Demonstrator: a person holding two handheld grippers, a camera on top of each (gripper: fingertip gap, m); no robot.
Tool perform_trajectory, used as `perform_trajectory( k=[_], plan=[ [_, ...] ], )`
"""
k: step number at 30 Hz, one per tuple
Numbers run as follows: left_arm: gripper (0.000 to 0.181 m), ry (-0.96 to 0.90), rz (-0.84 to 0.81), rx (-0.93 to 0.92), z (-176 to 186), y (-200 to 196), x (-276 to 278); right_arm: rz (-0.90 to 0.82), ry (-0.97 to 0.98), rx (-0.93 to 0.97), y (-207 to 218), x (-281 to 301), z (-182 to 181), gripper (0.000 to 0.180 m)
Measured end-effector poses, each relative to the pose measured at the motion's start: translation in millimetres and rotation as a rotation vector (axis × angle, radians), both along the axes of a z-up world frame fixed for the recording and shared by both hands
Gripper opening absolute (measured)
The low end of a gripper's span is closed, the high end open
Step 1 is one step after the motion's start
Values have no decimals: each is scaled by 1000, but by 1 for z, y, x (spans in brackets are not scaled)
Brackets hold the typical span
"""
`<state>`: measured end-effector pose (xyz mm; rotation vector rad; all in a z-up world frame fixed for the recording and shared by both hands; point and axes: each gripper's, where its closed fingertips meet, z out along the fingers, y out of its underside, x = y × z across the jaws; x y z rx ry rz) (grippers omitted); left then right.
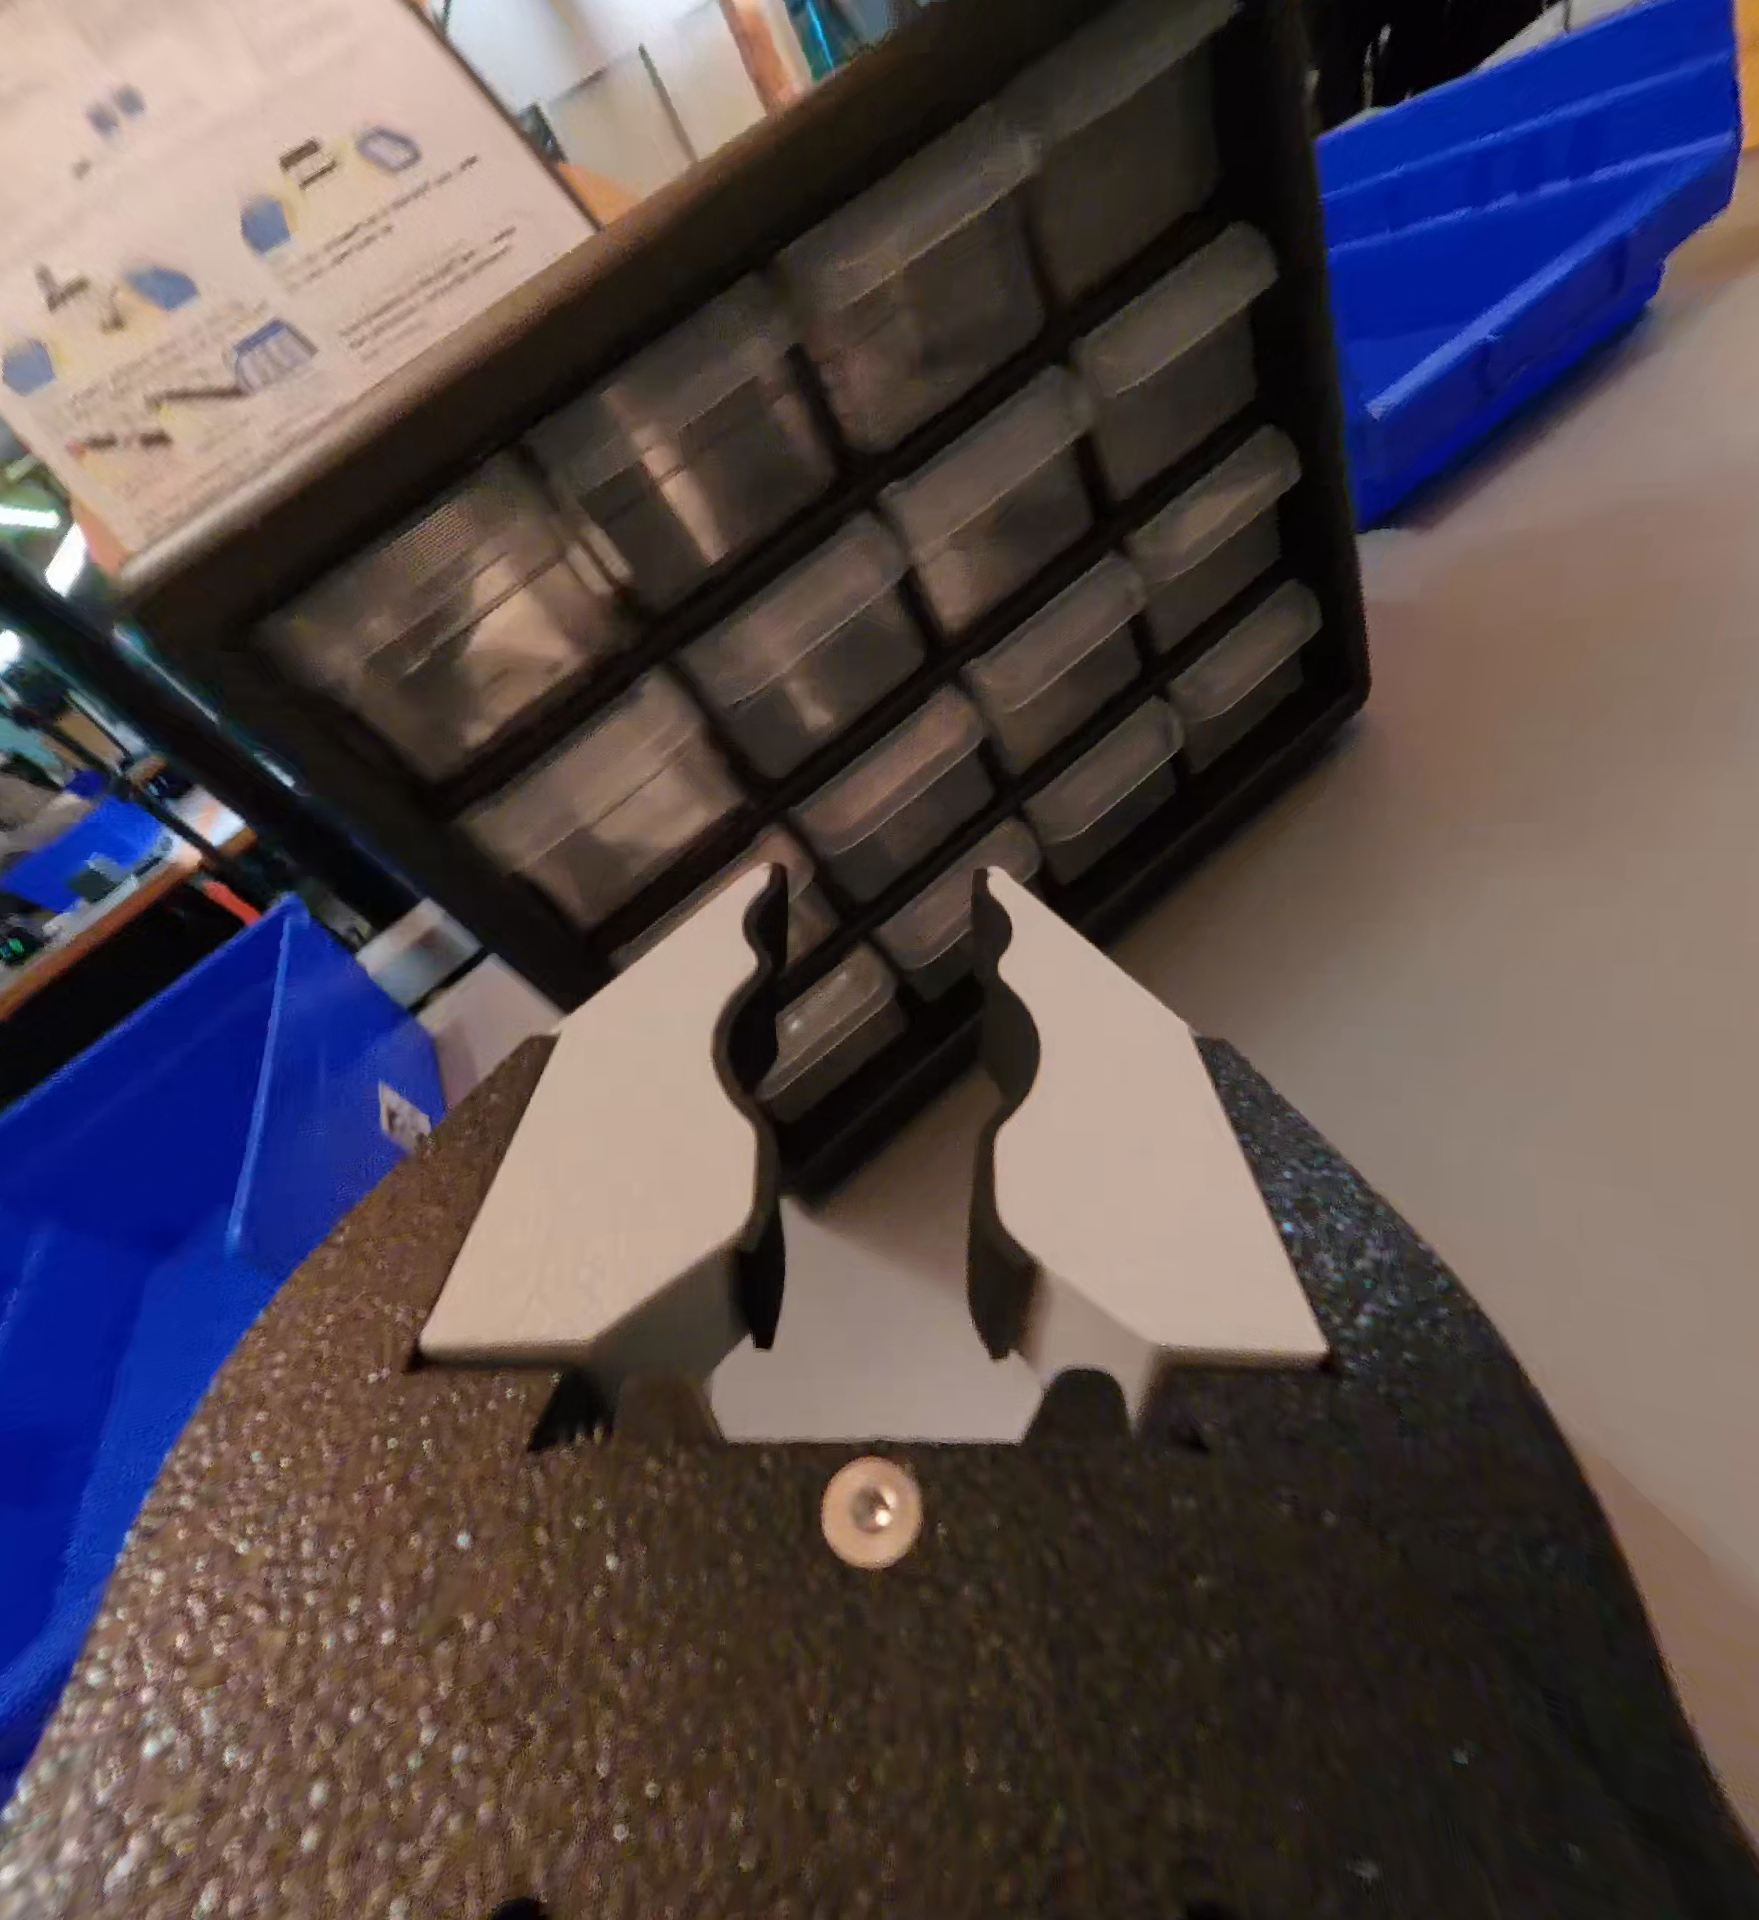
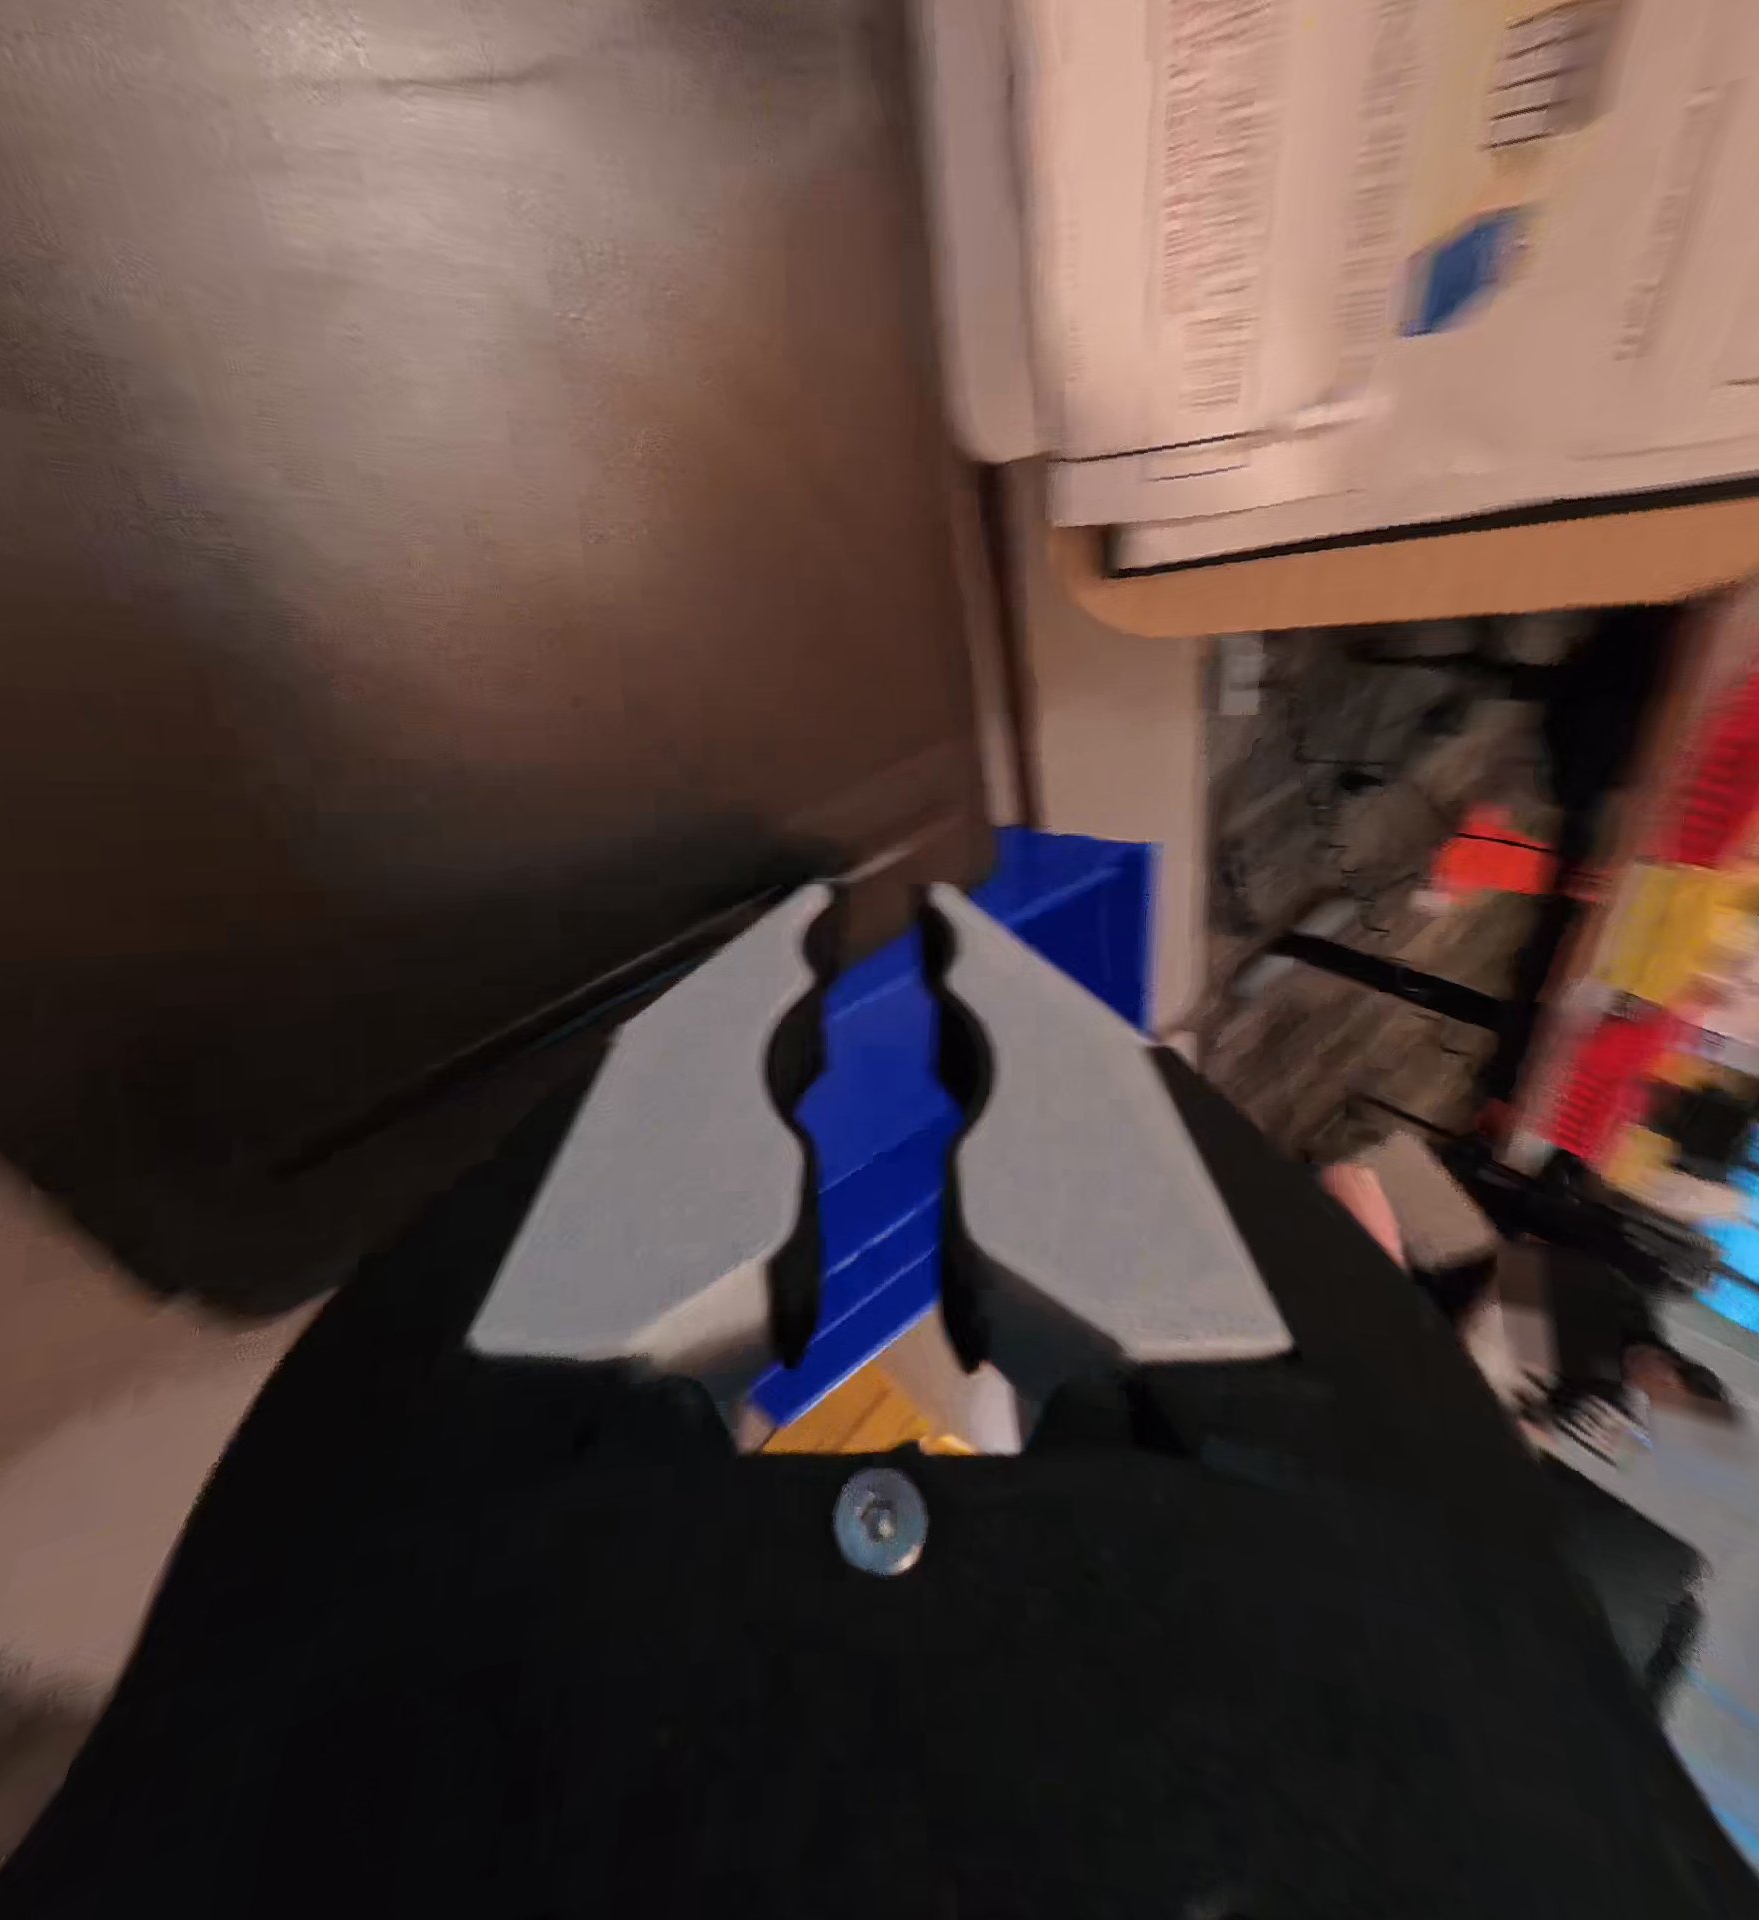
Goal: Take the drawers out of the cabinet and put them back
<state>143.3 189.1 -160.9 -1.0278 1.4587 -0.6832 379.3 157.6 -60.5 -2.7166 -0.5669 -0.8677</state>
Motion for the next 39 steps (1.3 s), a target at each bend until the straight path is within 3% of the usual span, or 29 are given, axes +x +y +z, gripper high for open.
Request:
perform_trajectory(
  k=[1,2,6,9,13,15,19,23,32,39],
  plan=[
    [32,3,10,-30,1,9,-4,-16,-132,111,1,11,14,46],
    [32,8,27,-55,2,19,-9,-34,-253,195,-6,18,27,68],
    [32,3,73,-165,7,49,-31,-137,-558,545,-53,13,64,99],
    [28,-8,85,-220,7,62,-44,-211,-524,756,-82,-5,50,110],
    [26,43,110,-195,0,76,-55,-234,-466,875,-105,-42,10,92],
    [25,36,121,-182,4,79,-60,-260,-450,916,-120,-60,-4,105],
    [25,21,118,-198,7,78,-65,-334,-310,1202,-144,-83,-5,104],
    [23,-13,116,-232,13,79,-63,-230,-47,1431,-128,-108,3,88],
    [17,-136,137,-241,47,86,-56,-199,-54,1335,-112,-125,-26,68],
    [6,-143,70,-208,63,90,-41,-219,-26,1282,-113,-131,-44,67]
  ],
)
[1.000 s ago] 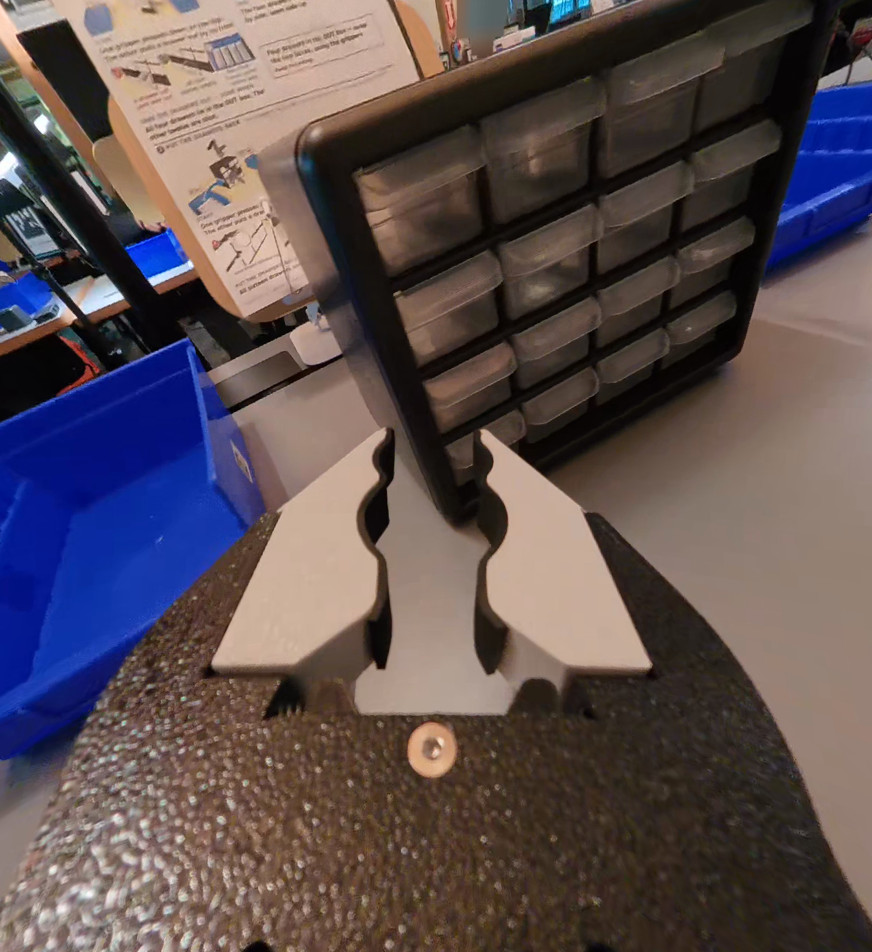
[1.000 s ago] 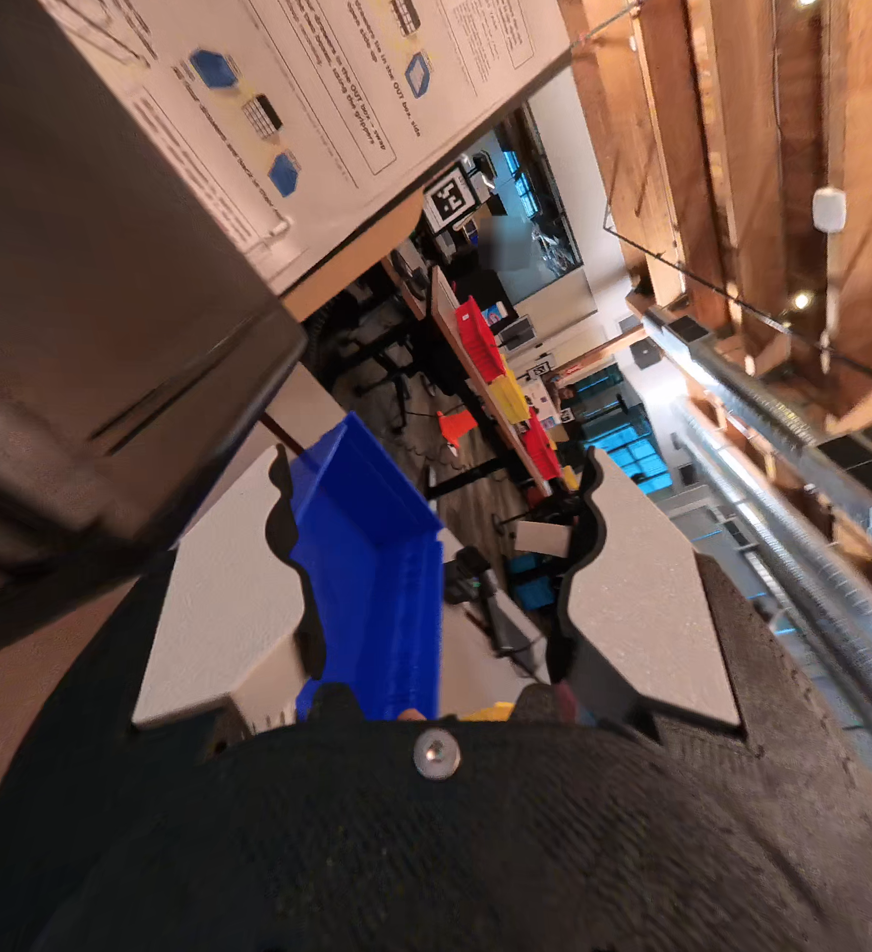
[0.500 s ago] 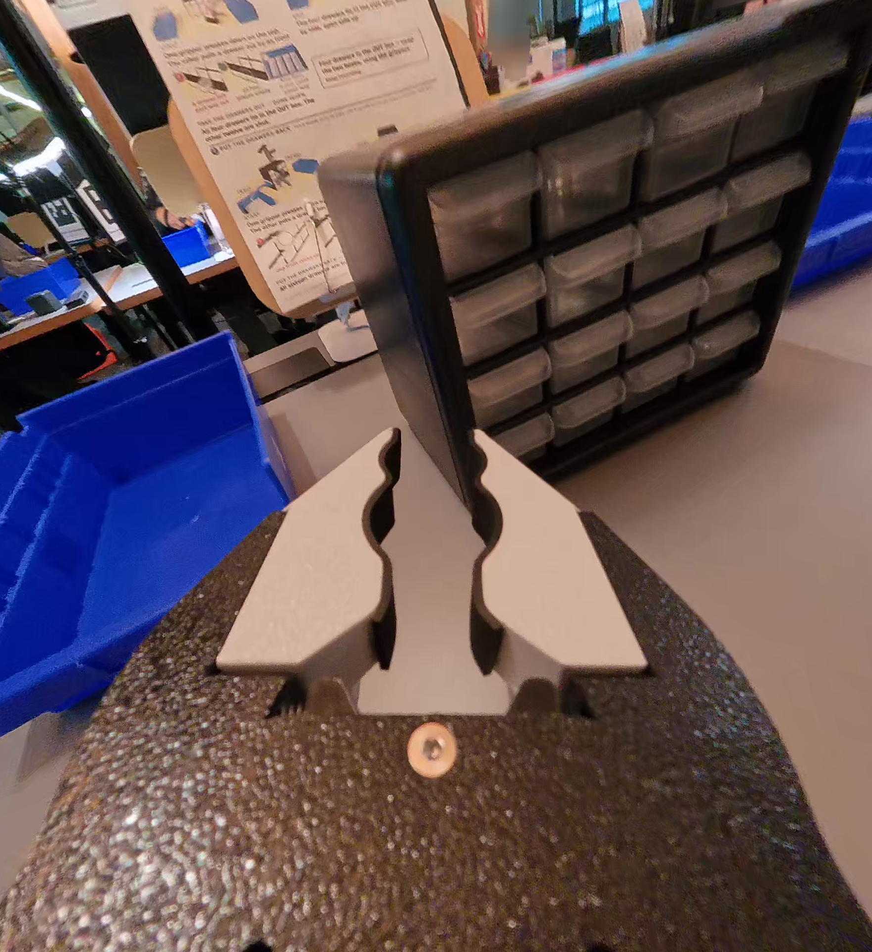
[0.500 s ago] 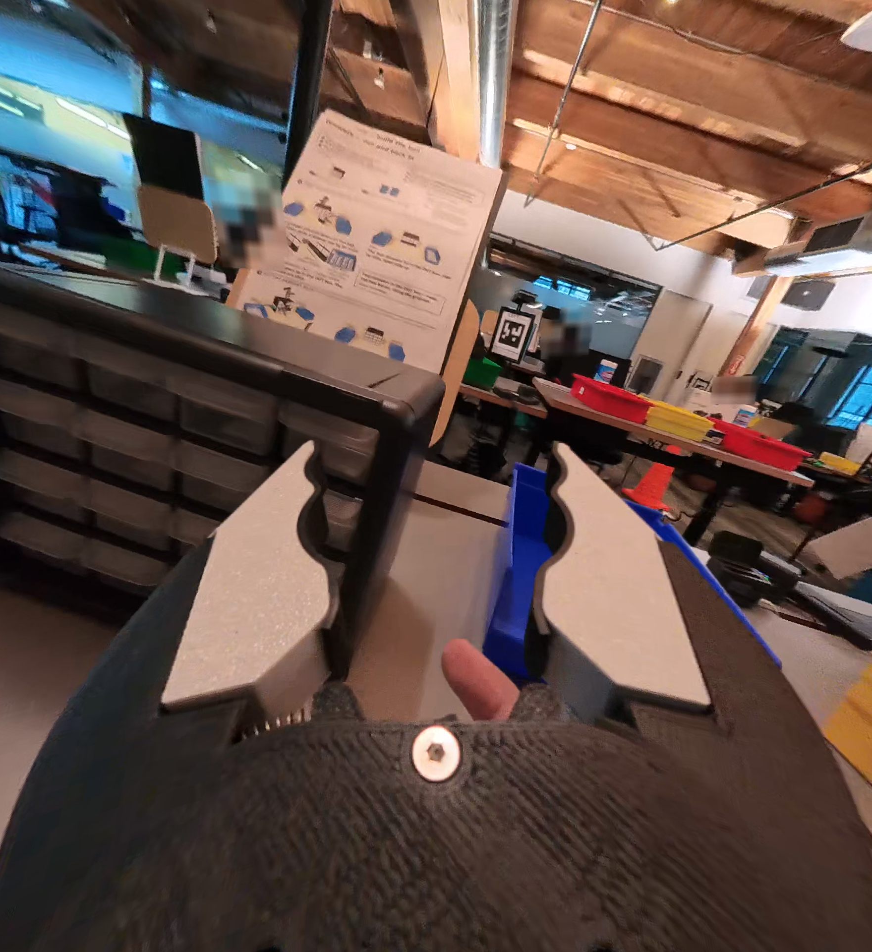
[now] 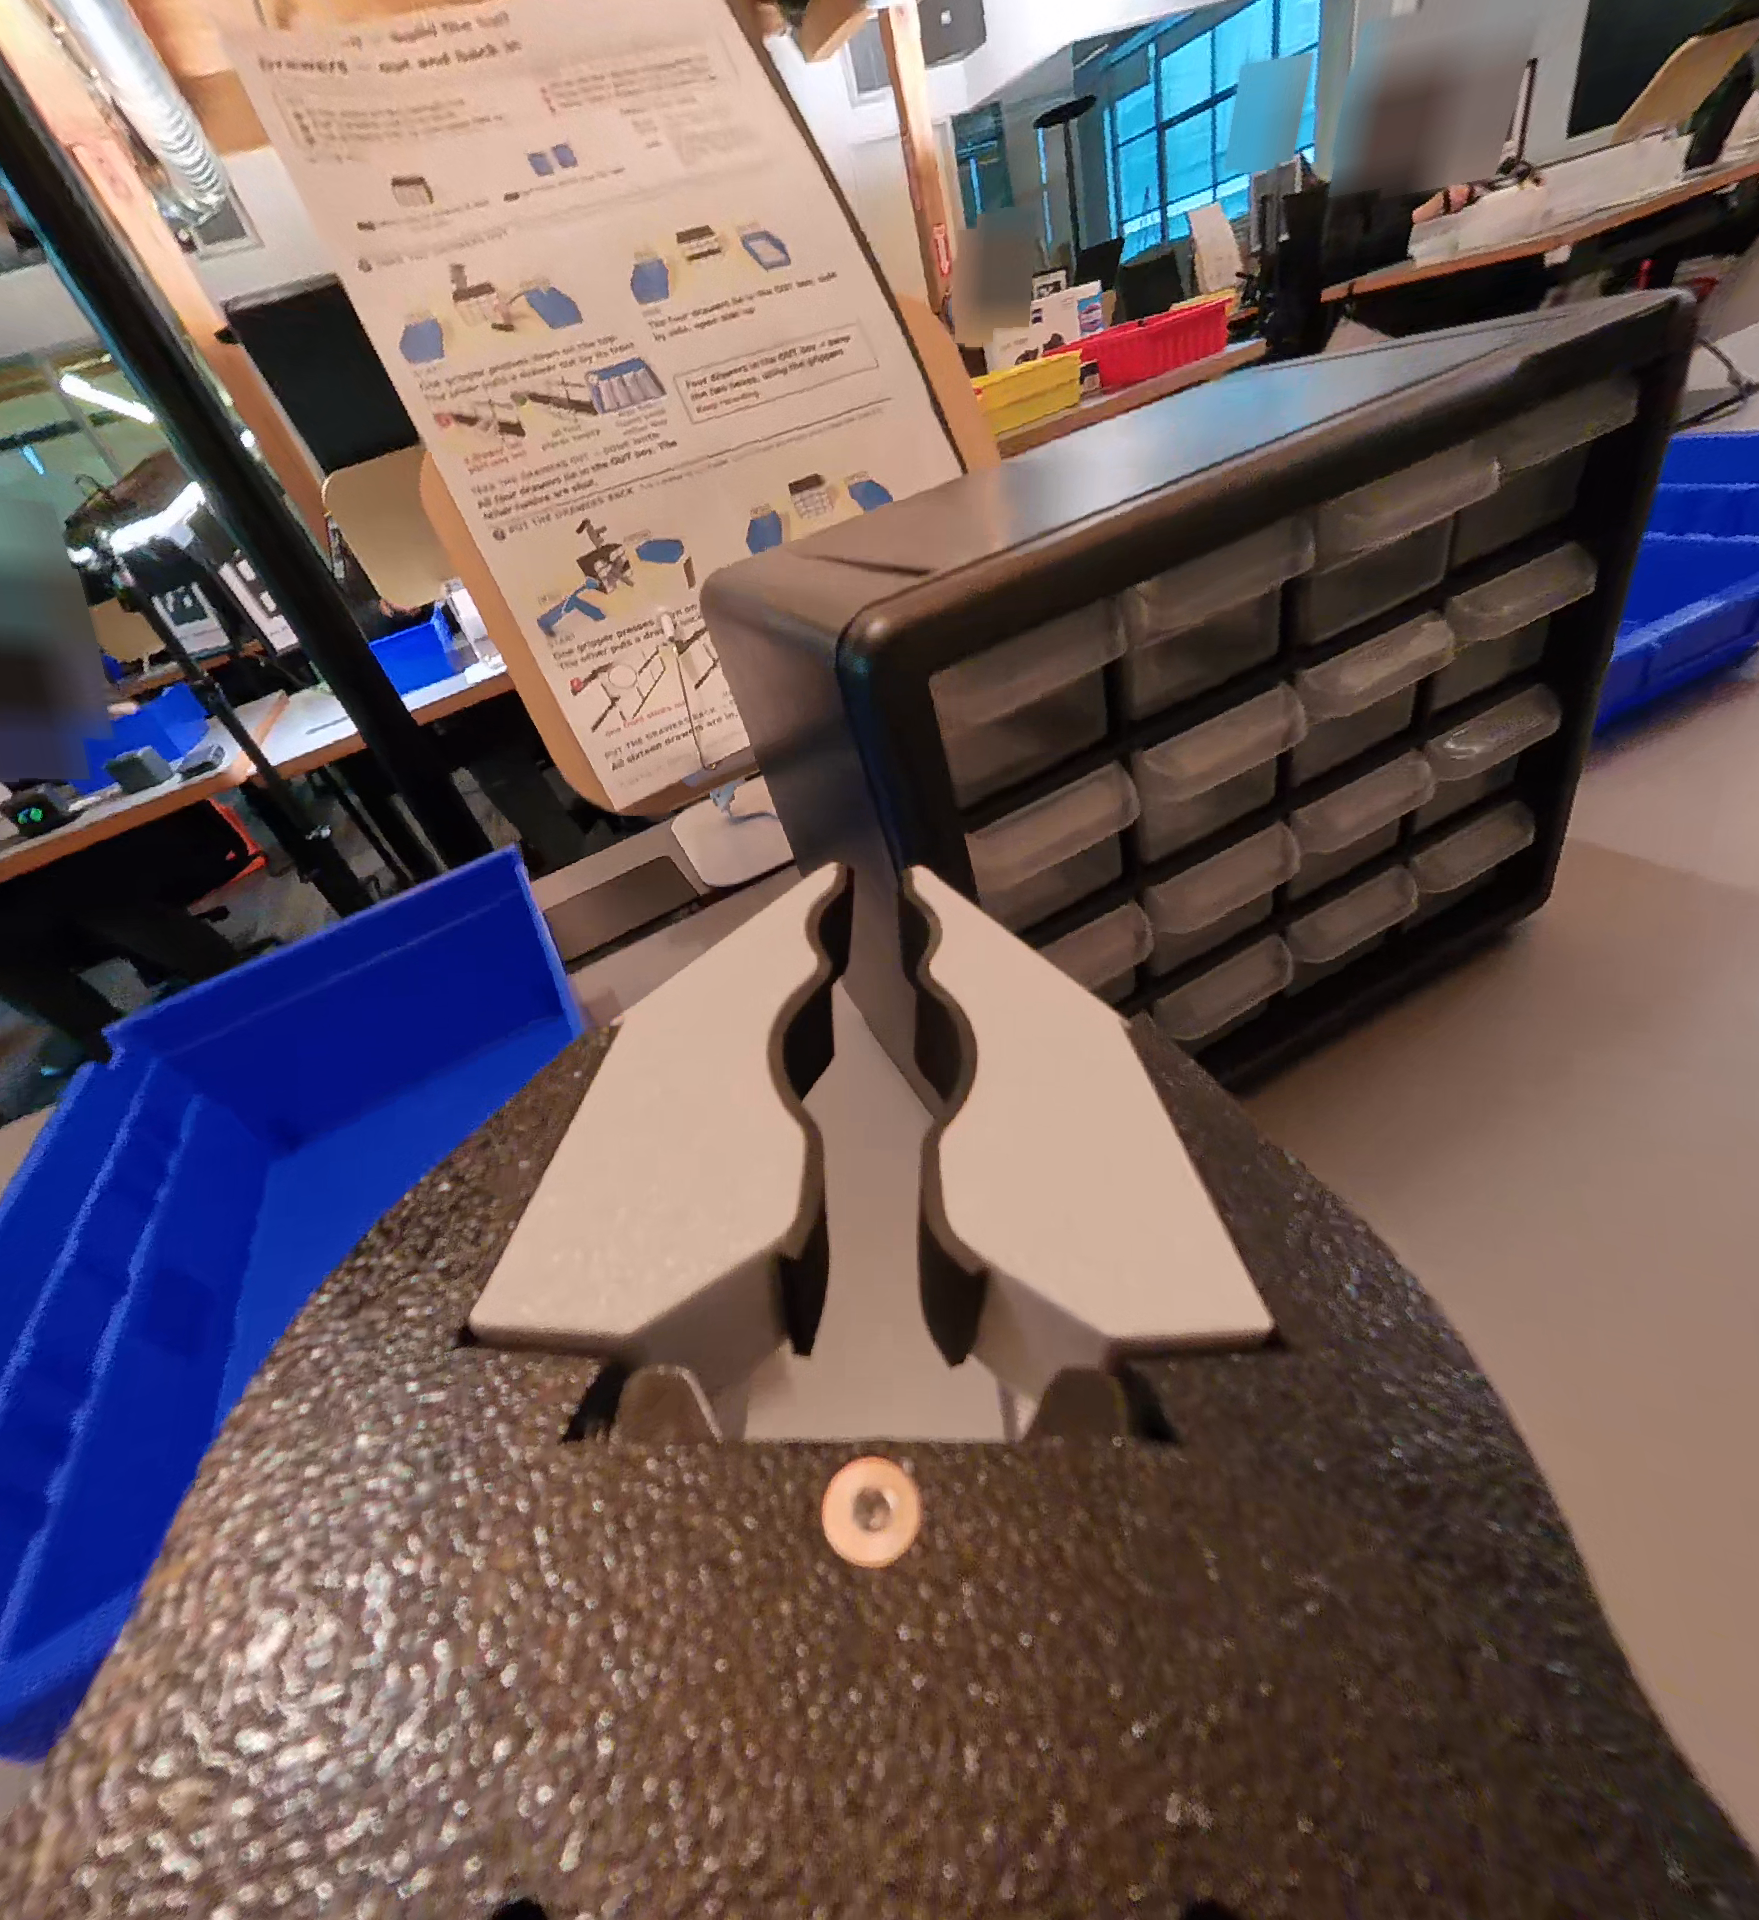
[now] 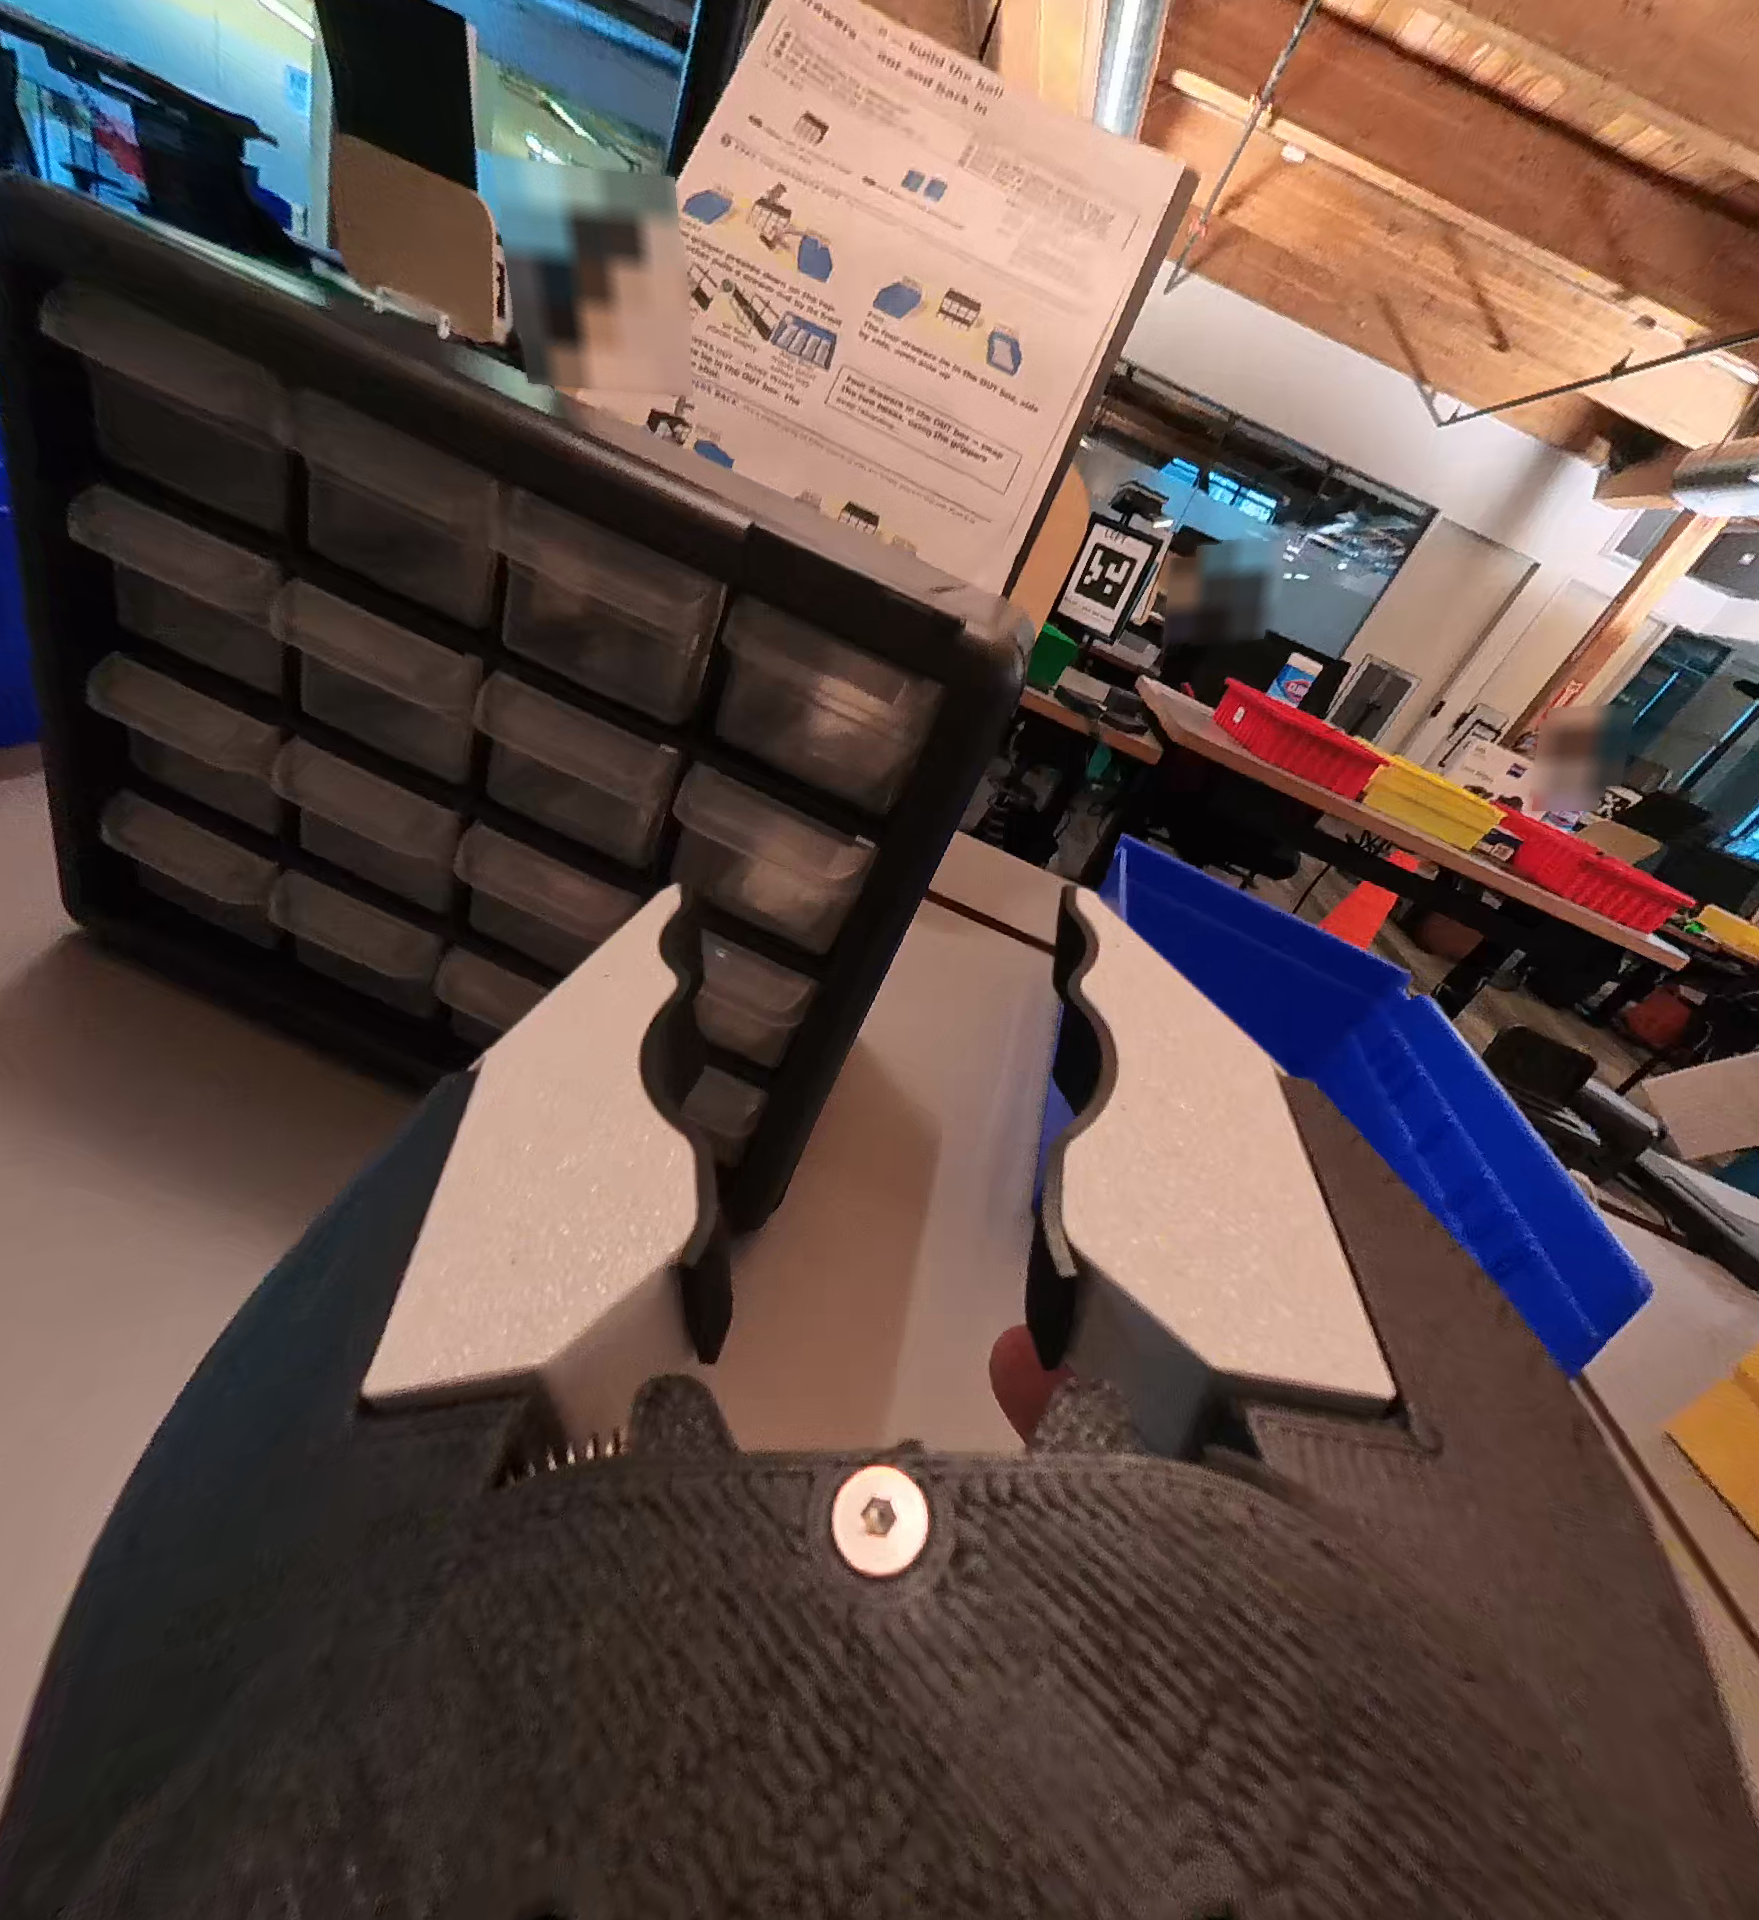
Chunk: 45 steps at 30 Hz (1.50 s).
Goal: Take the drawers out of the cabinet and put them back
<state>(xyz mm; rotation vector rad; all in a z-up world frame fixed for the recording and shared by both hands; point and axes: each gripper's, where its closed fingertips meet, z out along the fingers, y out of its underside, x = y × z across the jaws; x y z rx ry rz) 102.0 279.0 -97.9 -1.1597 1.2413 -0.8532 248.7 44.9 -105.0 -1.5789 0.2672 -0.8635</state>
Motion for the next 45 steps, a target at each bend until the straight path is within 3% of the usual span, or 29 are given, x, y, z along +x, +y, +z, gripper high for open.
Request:
perform_trajectory(
  k=[8,12,14,20,28,29,33,35,38,41,45],
  plan=[
    [0,39,-155,133,51,1,36,-108,22,-72,-7,25,-17,49],
    [0,173,-246,173,70,7,63,-88,39,-22,0,35,-5,11],
    [0,270,-325,158,74,5,76,-68,54,-6,5,38,-1,0],
    [0,700,-533,97,63,9,106,-5,119,-57,19,38,-20,0],
    [0,1153,-529,134,48,32,131,146,191,-42,40,-2,-33,0],
    [0,1196,-518,153,44,34,134,174,210,-34,47,-10,-32,6],
    [0,1305,-476,194,33,38,144,355,277,88,86,-55,-21,31],
    [0,1351,-464,198,31,38,145,434,401,229,106,-77,-17,55],
    [0,1414,-431,232,29,43,146,532,560,373,134,-108,-22,60],
    [0,1455,-437,229,28,42,144,574,692,390,157,-129,-40,62],
    [0,1486,-447,217,28,41,144,575,860,506,170,-133,-47,50]
  ],
)
